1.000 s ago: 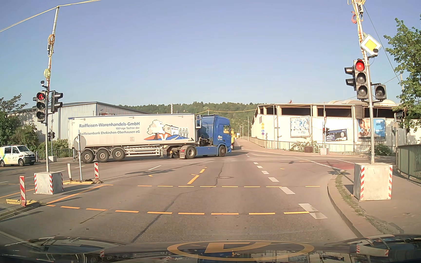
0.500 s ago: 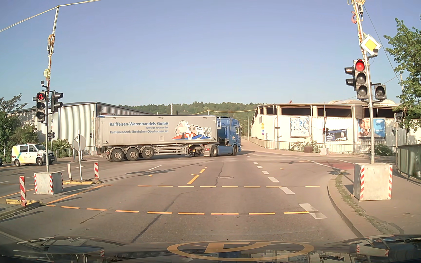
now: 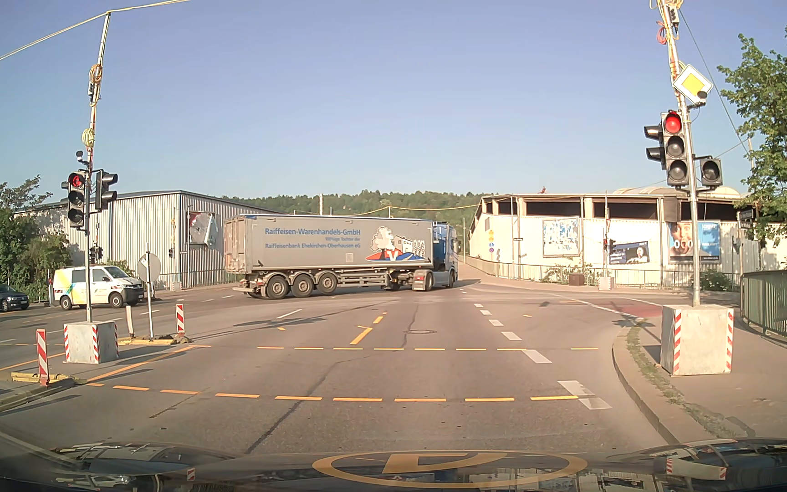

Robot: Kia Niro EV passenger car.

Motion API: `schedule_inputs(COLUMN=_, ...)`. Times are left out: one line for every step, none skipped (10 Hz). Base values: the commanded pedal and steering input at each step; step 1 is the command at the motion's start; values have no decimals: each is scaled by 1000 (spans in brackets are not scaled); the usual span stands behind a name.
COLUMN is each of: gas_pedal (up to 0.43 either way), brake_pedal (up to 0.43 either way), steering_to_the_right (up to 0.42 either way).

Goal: Follow the waypoints while adhering to traffic rules and regulations

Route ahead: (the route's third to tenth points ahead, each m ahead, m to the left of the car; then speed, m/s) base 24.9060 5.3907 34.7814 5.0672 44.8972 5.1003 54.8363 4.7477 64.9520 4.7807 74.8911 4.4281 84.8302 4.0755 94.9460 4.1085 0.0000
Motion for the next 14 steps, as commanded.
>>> schedule_inputs(gas_pedal=0, brake_pedal=335, steering_to_the_right=-3)
schedule_inputs(gas_pedal=0, brake_pedal=335, steering_to_the_right=-3)
schedule_inputs(gas_pedal=0, brake_pedal=335, steering_to_the_right=-3)
schedule_inputs(gas_pedal=0, brake_pedal=335, steering_to_the_right=-3)
schedule_inputs(gas_pedal=0, brake_pedal=335, steering_to_the_right=-3)
schedule_inputs(gas_pedal=0, brake_pedal=329, steering_to_the_right=-3)
schedule_inputs(gas_pedal=0, brake_pedal=335, steering_to_the_right=-3)
schedule_inputs(gas_pedal=0, brake_pedal=335, steering_to_the_right=-3)
schedule_inputs(gas_pedal=0, brake_pedal=335, steering_to_the_right=-3)
schedule_inputs(gas_pedal=0, brake_pedal=335, steering_to_the_right=-3)
schedule_inputs(gas_pedal=0, brake_pedal=335, steering_to_the_right=-3)
schedule_inputs(gas_pedal=0, brake_pedal=329, steering_to_the_right=-3)
schedule_inputs(gas_pedal=0, brake_pedal=335, steering_to_the_right=-3)
schedule_inputs(gas_pedal=0, brake_pedal=335, steering_to_the_right=-3)
